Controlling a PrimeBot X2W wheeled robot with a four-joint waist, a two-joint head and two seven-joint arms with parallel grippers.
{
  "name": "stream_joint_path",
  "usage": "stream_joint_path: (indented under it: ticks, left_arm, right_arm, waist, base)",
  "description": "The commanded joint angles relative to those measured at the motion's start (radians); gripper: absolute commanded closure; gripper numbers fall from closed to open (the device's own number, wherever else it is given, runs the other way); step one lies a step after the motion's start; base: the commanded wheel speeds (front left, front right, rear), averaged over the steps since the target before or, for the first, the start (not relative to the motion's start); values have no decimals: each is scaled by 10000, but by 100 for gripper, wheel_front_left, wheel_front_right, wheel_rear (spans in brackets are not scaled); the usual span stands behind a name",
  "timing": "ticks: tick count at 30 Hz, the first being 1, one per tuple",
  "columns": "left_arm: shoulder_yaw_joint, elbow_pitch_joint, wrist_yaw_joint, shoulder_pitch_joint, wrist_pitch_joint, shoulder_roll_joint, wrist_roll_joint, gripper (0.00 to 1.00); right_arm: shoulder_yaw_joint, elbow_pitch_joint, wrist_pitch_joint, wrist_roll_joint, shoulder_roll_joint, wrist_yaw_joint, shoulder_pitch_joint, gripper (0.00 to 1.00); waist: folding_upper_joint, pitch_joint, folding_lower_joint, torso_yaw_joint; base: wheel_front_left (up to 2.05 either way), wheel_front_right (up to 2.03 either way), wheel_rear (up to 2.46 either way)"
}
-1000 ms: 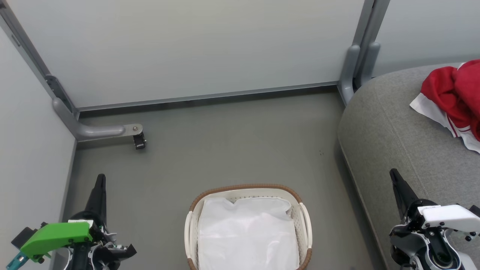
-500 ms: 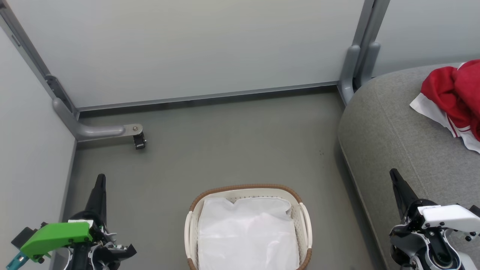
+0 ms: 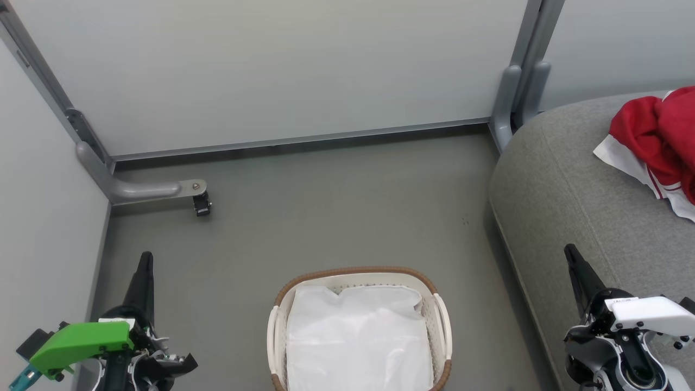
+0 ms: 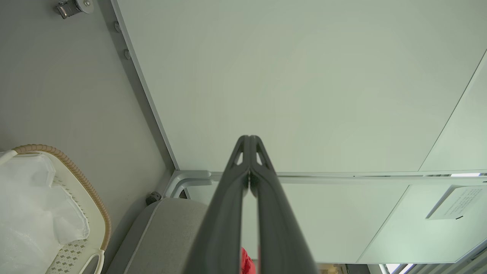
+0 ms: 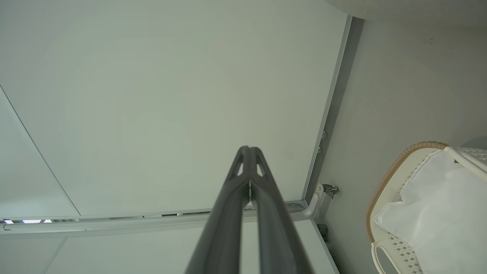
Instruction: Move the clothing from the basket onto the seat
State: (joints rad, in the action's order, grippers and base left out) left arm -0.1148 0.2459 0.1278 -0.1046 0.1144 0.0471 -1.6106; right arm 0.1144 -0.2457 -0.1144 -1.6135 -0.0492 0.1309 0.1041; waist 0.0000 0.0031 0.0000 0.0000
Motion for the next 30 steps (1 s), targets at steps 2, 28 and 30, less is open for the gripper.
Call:
stream_joint_path:
  ticks: [2,28,30]
  left_arm:
    - [-10,-18,61,-96,33,60,-37,100]
    - [-9,-19,61,-96,31,60,-37,100]
    - [-8,-19,61,-96,31,60,-37,100]
  right_arm:
    - [25,32,-34,21,-31,-3,77,100]
    - [26,32,-36,24,-30,-3,78,100]
    - [27,32,-36,25,-30,-3,78,100]
  waist:
    - [0,0,0,0]
    - [0,0,0,0]
    - [0,0,0,0]
  base:
    - [0,0,0]
    - [0,0,0]
    - [0,0,0]
